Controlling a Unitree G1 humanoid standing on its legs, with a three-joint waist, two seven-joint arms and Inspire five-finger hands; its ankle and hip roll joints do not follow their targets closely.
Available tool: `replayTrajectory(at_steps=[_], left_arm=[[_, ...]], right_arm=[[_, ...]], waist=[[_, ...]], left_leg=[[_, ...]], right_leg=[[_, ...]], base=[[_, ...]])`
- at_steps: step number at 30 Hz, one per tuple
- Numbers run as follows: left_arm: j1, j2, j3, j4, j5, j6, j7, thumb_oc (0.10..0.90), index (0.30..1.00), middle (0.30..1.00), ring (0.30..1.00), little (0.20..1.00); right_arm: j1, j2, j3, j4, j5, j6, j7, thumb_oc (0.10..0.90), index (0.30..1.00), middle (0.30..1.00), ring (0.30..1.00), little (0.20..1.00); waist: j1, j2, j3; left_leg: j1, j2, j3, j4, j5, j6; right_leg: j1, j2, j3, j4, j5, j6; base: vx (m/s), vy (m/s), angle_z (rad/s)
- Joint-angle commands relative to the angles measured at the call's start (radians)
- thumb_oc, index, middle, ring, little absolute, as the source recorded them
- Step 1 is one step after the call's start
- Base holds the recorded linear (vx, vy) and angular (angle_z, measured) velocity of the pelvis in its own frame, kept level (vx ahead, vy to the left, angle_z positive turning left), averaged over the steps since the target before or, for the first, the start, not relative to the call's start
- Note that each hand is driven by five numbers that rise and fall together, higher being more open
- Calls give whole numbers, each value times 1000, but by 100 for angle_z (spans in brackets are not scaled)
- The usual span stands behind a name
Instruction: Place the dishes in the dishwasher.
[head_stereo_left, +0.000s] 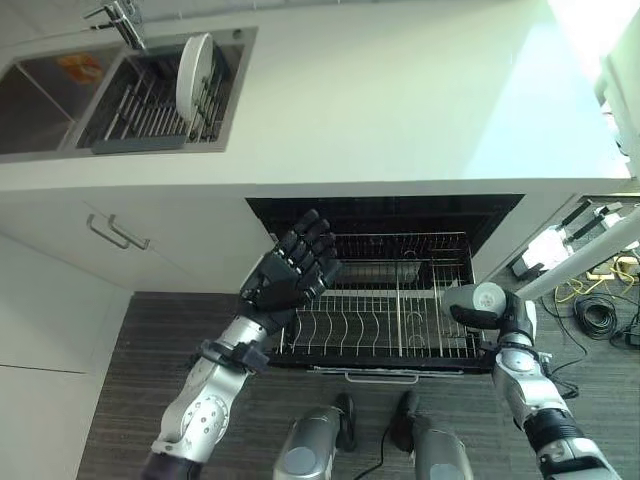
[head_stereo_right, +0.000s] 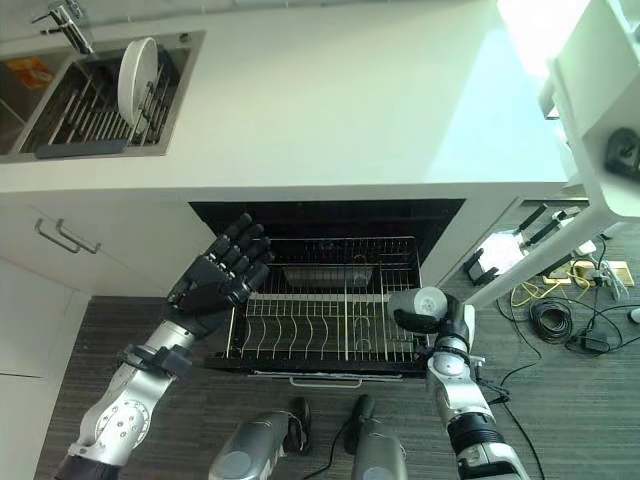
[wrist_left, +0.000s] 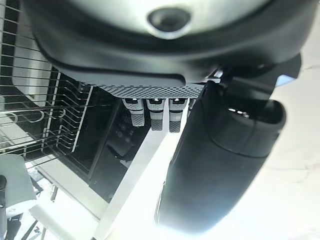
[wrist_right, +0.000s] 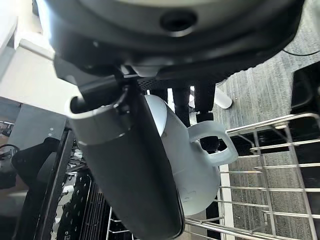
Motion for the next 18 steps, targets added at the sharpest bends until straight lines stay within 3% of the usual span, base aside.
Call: replayTrajectory(at_steps=[1, 7, 13, 18], left_arm=[[-25, -2, 2, -162, -56, -122, -23, 800, 900, 900, 900, 900], [-5, -10, 10, -160, -42, -190, -57, 800, 900, 900, 900, 900], [-20, -15, 18, -161, -18, -246, -78, 800, 900, 900, 900, 900], [-66, -27, 12, -164, -4, -231, -37, 800, 900, 900, 900, 900]], right_arm=[[-86, -71, -14, -32, -41, -70, -1, 400, 300, 300, 300, 300], [-12, -52, -27, -181, -65, -131, -21, 400, 300, 300, 300, 300], [43, -57, -46, -347, -92, -110, -8, 400, 300, 300, 300, 300], [29, -58, -43, -396, -91, -65, -3, 400, 300, 300, 300, 300]], waist=[[10, -8, -62], [3, -42, -104], [-14, -77, -170], [-13, -90, -224]], left_leg=[[4, 38, -74, -62, -9, -78], [31, 42, -59, -62, -37, -73], [80, 48, -42, -62, -61, -76], [136, 45, -37, -62, -90, -72]], right_leg=[[20, -34, 19, 10, -71, 106], [47, -24, 14, 10, -93, 103], [103, -20, 6, 10, -128, 104], [163, -8, 22, 10, -168, 97]], base=[[-32, 13, 1], [-16, 11, -1], [-47, 51, -6], [69, 53, -5]])
